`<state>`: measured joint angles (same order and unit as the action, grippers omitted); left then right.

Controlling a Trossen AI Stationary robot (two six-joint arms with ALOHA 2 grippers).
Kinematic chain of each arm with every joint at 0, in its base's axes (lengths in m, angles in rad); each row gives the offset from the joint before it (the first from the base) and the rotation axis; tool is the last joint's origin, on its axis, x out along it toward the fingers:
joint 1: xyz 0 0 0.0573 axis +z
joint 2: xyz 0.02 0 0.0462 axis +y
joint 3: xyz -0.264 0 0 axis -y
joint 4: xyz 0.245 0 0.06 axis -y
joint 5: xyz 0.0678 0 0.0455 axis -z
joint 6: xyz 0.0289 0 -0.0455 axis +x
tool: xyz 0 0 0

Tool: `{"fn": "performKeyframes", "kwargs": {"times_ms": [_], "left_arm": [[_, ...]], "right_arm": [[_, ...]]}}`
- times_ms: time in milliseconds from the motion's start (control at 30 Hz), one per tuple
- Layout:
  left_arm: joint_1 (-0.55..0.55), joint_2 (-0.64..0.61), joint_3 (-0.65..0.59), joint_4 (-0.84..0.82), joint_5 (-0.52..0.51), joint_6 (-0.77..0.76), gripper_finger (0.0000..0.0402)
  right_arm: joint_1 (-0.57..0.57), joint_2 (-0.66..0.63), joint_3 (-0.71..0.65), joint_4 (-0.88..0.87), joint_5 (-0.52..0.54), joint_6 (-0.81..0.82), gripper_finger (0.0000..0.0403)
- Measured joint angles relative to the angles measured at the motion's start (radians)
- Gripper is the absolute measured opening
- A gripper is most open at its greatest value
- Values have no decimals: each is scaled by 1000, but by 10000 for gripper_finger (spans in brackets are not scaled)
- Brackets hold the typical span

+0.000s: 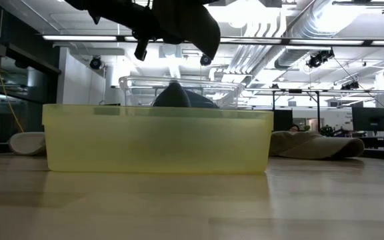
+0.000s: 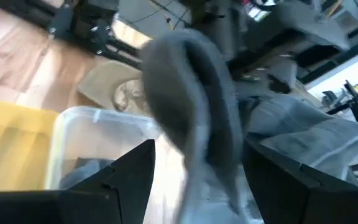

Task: Pick & Place hat
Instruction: Put the gray cap into the transparent bin

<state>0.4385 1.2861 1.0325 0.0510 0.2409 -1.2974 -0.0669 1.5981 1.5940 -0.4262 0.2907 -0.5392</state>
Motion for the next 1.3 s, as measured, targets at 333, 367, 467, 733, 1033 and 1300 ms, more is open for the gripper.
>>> {"fn": "performKeyframes", "kwargs": {"times_ms": [333, 367, 467, 733, 1033, 1300], "left_arm": [[0, 0, 0, 1, 9, 8, 0], [0, 0, 0, 1, 10, 10, 0], [0, 0, 0, 1, 12, 11, 0], [0, 0, 0, 0, 12, 18, 0], [0, 0, 0, -1, 12, 50, 0], [0, 1, 0, -3, 34, 138, 1]], "right_arm": [[-46, 11, 2, 19, -65, 39, 232], [-49, 17, 2, 17, -71, 43, 232], [-53, 32, 2, -2, -75, 58, 228], [-51, 34, 2, -37, -27, 107, 173], [-51, 34, 2, -51, -5, 146, 41], [-51, 32, 2, -59, -24, 195, 25]]}}
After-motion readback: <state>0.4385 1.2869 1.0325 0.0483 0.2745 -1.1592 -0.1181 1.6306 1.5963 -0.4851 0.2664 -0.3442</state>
